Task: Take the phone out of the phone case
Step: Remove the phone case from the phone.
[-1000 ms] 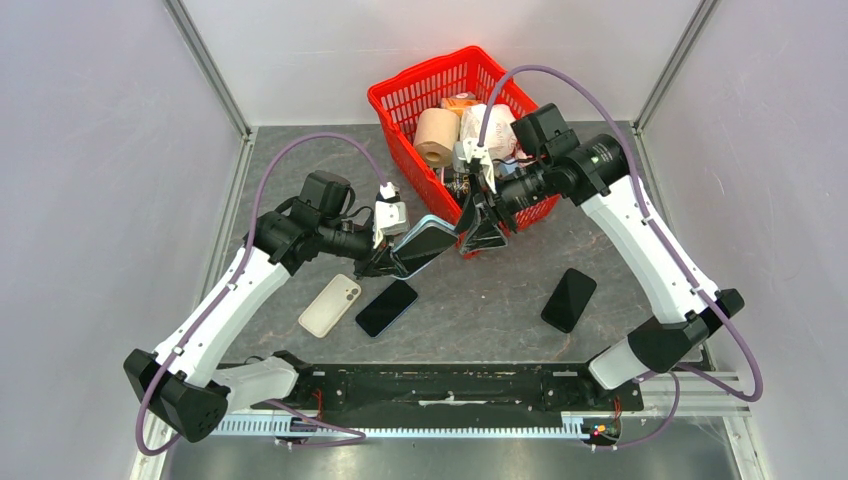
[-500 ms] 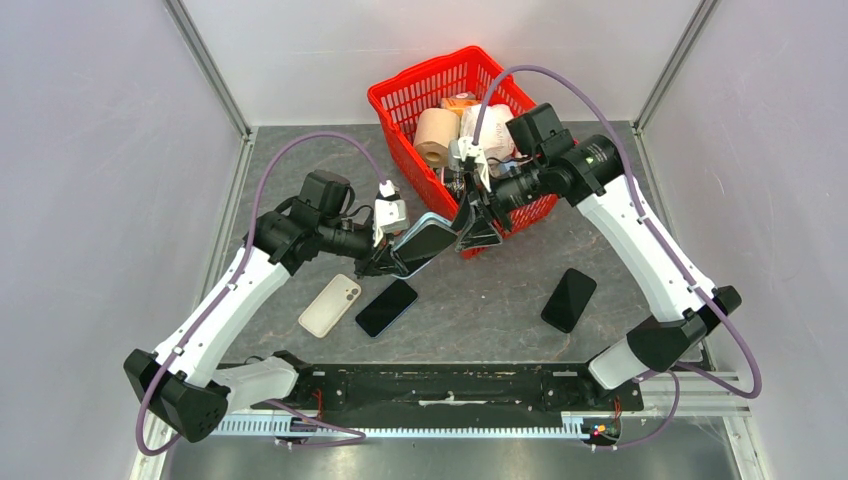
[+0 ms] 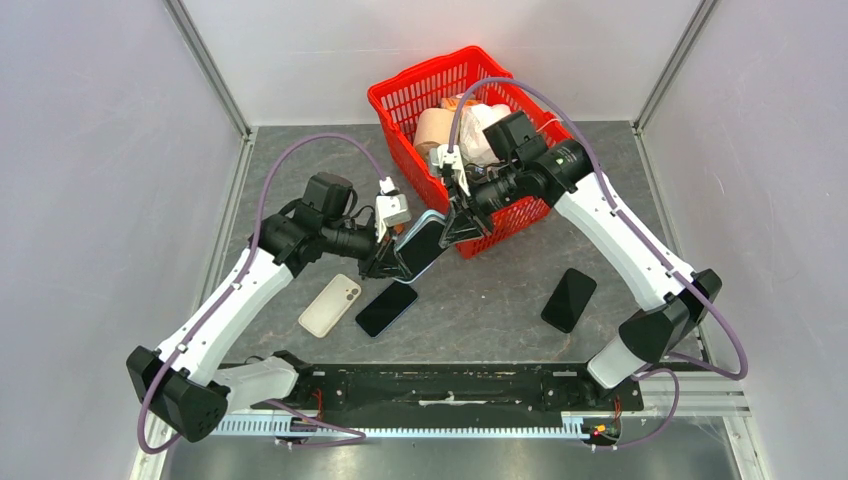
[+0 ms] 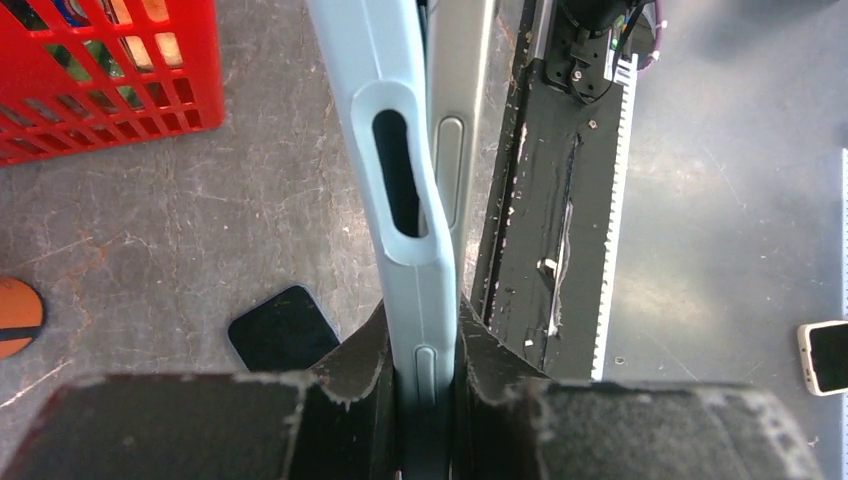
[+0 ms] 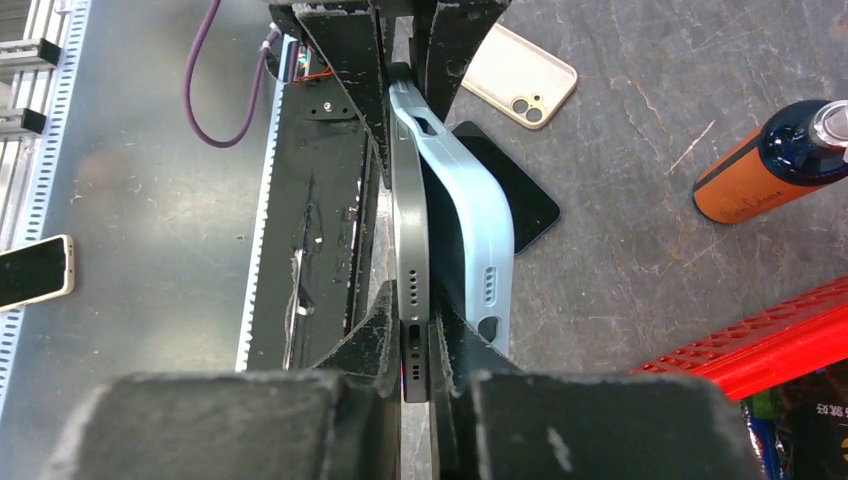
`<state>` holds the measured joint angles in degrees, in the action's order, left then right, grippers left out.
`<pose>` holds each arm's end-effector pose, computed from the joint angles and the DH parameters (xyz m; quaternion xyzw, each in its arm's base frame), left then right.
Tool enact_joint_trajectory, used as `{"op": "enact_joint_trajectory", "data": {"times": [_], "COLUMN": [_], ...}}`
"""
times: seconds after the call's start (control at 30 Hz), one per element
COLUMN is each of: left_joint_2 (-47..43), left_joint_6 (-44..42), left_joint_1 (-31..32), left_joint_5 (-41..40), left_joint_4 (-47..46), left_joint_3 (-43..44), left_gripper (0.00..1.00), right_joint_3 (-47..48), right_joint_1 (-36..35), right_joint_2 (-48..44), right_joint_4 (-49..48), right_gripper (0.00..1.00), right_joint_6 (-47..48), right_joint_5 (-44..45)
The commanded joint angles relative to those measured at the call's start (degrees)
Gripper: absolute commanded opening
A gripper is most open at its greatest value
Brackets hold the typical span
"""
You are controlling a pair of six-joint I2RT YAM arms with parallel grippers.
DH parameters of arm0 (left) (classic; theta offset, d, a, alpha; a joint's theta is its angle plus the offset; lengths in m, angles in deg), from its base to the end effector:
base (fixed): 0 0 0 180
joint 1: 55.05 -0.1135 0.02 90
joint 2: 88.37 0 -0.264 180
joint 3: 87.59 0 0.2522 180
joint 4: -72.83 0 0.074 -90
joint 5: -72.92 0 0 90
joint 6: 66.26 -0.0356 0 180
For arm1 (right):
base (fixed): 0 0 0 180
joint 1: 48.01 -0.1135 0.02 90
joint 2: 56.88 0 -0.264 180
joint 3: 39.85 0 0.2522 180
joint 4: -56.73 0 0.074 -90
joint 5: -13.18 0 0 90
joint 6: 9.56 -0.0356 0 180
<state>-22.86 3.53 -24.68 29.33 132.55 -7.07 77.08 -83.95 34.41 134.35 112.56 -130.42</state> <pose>0.1804 -0.1356 0.3497 0.4995 0.7021 -0.3936 0.3203 0.2357 0.2063 0.4116 -0.5940 0.6172 0.4357 0.2764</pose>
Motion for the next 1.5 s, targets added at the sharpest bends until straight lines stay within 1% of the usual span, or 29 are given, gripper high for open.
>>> {"op": "enact_joint_trajectory", "data": {"times": [0.0, 0.03, 0.17, 0.23, 0.37, 0.43, 0.5, 0.7, 0.97, 1.27, 1.47], "left_joint_2": [-0.8, -0.9, -1.9, -2.5, -2.9, -2.6, -1.9, 0.6, 1.7, 1.7, 1.7], "left_joint_6": [7.6, 8.1, 9.5, 11.7, 14.0, 15.4, 17.5, 26.0, 32.1, 35.9, 37.8], "left_joint_1": [-0.8, -1.0, -1.7, -1.9, -2.5, -2.8, -2.8, -2.9, -2.8, -2.7, -2.6], "left_joint_5": [-0.1, -0.1, 1.6, 2.0, 2.5, 3.2, 3.6, 2.3, 4.1, 5.9, 6.4], "left_joint_4": [-15.3, -15.3, -14.6, -14.4, -12.8, -12.6, -13.6, -19.5, -24.8, -28.6, -30.4], "left_joint_3": [1.2, 1.1, 0.9, 1.3, 4.1, 5.7, 6.9, 7.0, 3.4, -0.3, -1.1], "left_gripper": [0.03, 0.06, 0.25, 0.36, 0.44, 0.45, 0.5, 0.52, 0.52, 0.52, 0.53], "right_joint_3": [-0.7, -0.7, -1.5, -1.8, -2.5, -3.0, -3.4, -2.4, -1.4, -0.2, -0.3], "right_joint_1": [-2.1, -2.0, -2.0, -2.0, -2.2, -2.7, -3.5, -4.3, -4.2, -4.3, -4.3], "right_joint_2": [0.6, 0.5, -1.1, -1.8, -2.5, -2.9, -2.9, -2.7, -2.5, -1.8, -1.4], "right_joint_4": [0.6, 0.8, 1.5, 2.4, 4.1, 4.6, 5.2, 5.6, 5.1, 5.1, 4.7], "right_gripper": [0.04, 0.0, 0.0, 0.0, 0.0, 0.0, 0.0, 0.0, 0.0, 0.0, 0.0], "right_joint_6": [-2.0, -2.0, -0.8, 0.5, 3.4, 4.6, 5.6, 6.0, 4.9, 4.4, 4.2], "right_joint_5": [0.7, 2.0, 3.8, 3.9, 3.0, 2.9, 3.4, 2.9, 3.1, 3.5, 4.0]}}
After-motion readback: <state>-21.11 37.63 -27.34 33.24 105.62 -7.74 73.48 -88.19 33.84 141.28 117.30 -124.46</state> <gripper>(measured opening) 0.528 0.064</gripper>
